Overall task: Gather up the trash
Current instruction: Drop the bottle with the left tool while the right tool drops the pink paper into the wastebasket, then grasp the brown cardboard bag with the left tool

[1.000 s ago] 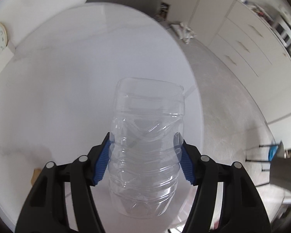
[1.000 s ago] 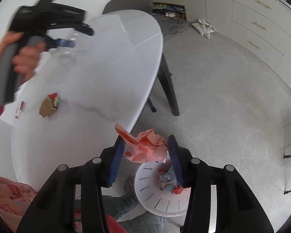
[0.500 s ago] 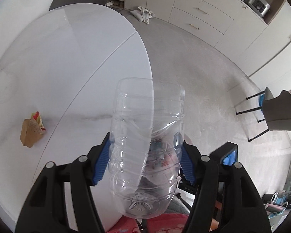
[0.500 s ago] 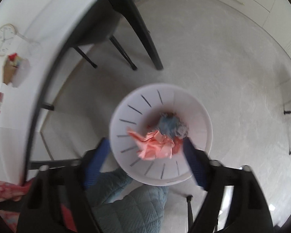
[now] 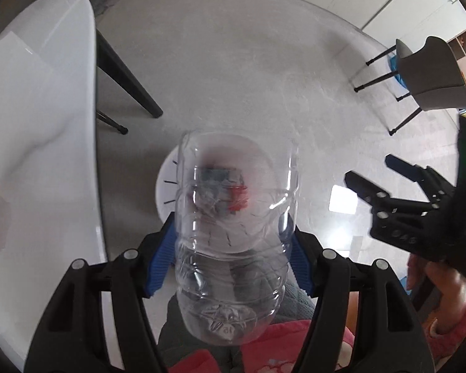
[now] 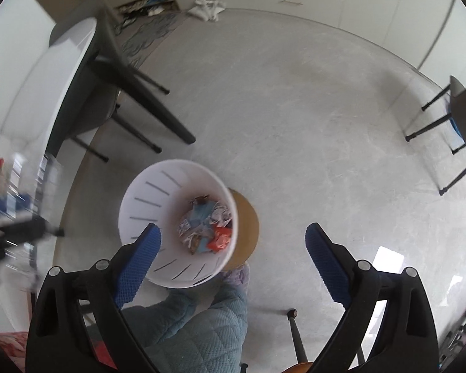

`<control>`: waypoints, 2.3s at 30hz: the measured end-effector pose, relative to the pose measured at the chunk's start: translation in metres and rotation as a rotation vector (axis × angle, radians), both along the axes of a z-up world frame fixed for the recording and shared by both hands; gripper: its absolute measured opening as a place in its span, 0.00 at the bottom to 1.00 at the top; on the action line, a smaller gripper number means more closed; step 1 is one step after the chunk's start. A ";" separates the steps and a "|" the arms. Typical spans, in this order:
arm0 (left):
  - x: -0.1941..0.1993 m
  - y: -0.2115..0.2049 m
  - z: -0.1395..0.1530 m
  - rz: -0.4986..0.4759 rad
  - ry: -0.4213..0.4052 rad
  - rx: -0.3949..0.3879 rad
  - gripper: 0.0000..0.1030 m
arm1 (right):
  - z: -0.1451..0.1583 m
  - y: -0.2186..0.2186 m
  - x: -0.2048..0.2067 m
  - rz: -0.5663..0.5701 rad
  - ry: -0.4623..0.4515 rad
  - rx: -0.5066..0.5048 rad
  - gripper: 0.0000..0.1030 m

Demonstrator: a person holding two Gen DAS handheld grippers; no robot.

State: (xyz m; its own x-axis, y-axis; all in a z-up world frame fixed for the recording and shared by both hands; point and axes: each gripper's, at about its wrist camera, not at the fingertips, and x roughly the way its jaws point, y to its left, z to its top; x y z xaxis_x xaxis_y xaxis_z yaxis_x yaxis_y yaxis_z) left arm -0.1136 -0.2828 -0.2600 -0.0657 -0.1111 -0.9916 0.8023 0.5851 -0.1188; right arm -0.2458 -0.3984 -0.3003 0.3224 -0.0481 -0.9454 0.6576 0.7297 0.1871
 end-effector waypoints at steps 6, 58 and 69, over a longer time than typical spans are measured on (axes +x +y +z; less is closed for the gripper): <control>-0.008 -0.010 -0.024 0.068 0.049 0.042 0.78 | 0.003 -0.019 -0.011 -0.003 0.009 -0.012 0.93; 0.244 0.362 0.049 0.794 -0.220 -0.214 0.88 | 0.072 0.283 0.450 1.051 -0.158 0.359 0.56; 0.270 0.313 0.014 0.807 -0.212 -0.084 0.90 | 0.069 0.257 0.476 0.915 -0.148 0.422 0.57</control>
